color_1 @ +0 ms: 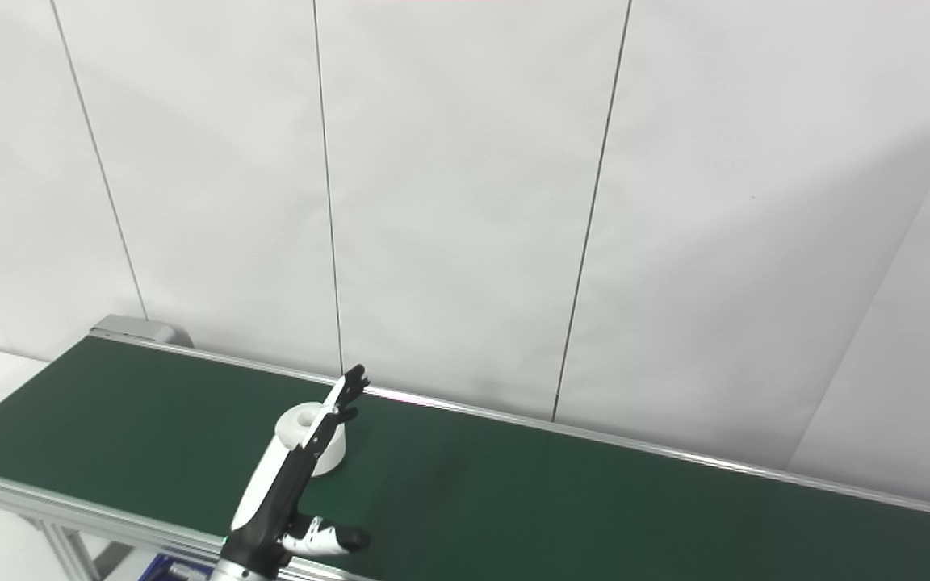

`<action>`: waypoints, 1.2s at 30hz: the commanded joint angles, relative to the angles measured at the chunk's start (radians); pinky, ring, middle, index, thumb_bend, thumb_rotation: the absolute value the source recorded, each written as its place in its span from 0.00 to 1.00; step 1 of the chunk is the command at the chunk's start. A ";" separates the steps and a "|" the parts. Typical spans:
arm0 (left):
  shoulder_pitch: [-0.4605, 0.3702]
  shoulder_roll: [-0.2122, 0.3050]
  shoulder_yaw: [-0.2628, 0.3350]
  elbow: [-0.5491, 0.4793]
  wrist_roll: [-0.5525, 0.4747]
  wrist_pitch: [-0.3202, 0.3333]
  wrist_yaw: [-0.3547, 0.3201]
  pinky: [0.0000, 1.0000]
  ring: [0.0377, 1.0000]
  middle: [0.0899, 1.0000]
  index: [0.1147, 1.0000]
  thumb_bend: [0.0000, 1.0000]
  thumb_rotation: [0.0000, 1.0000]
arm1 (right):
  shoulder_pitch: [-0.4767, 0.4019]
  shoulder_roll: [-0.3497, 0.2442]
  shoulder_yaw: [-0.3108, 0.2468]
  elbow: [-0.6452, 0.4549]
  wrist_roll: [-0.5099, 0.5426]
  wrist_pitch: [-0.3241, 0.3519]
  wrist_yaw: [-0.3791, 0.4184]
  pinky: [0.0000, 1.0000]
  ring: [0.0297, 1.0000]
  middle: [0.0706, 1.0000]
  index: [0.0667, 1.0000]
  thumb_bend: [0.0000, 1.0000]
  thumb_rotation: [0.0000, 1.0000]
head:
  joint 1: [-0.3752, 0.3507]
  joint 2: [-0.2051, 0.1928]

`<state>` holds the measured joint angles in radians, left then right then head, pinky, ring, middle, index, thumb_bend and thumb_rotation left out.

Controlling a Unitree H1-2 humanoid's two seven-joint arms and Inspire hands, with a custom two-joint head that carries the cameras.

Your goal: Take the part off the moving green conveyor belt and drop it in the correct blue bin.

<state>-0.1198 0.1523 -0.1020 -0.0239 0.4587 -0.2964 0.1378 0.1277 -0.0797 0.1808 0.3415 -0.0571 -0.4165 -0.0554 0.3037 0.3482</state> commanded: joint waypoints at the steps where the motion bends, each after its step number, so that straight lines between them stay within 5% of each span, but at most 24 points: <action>1: -0.071 0.069 0.016 -0.033 0.085 0.030 -0.016 0.88 0.99 1.00 1.00 0.99 0.99 | -0.024 0.012 0.006 -0.040 0.001 -0.053 -0.002 0.99 0.96 0.95 0.94 0.85 1.00 | 0.001 0.001; 7: -0.184 0.194 0.001 0.022 0.215 0.039 -0.050 0.91 0.98 0.99 1.00 0.86 0.99 | -0.025 0.015 0.010 -0.047 -0.001 -0.053 -0.002 0.98 0.95 0.95 0.94 0.84 1.00 | 0.003 0.023; 13: -0.291 0.285 -0.043 0.095 0.297 0.055 -0.117 0.92 0.96 0.97 0.99 0.84 0.95 | -0.026 0.021 0.019 -0.053 -0.008 -0.053 -0.007 0.98 0.96 0.95 0.94 0.84 1.00 | -0.008 0.032; 20: -0.447 0.373 -0.168 0.242 0.411 0.017 -0.193 0.88 0.93 0.94 0.96 0.88 0.79 | -0.018 0.033 0.034 -0.067 -0.015 -0.053 -0.022 0.99 0.95 0.95 0.93 0.85 1.00 | -0.019 0.045; 24: -0.514 0.399 -0.246 0.298 0.472 0.010 -0.260 0.89 0.94 0.95 0.97 0.90 0.79 | -0.015 0.037 0.047 -0.077 -0.022 -0.053 -0.035 0.97 0.94 0.94 0.93 0.82 1.00 | -0.028 0.053; 28: -0.564 0.400 -0.316 0.350 0.534 0.019 -0.309 0.91 0.94 0.95 0.97 0.92 0.63 | -0.011 0.039 0.059 -0.090 -0.022 -0.053 -0.039 0.97 0.94 0.94 0.93 0.79 1.00 | -0.034 0.060; 36: -0.646 0.369 -0.407 0.468 0.596 0.036 -0.342 0.89 0.93 0.96 0.96 1.00 0.45 | 0.007 0.044 0.071 -0.122 -0.034 -0.053 -0.042 0.95 0.93 0.93 0.92 0.78 1.00 | -0.048 0.075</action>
<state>-0.6923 0.5200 -0.5130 0.4488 1.0468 -0.2703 -0.2106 0.1651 -0.0586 0.2386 0.2733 -0.0835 -0.4164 -0.0984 0.2562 0.4218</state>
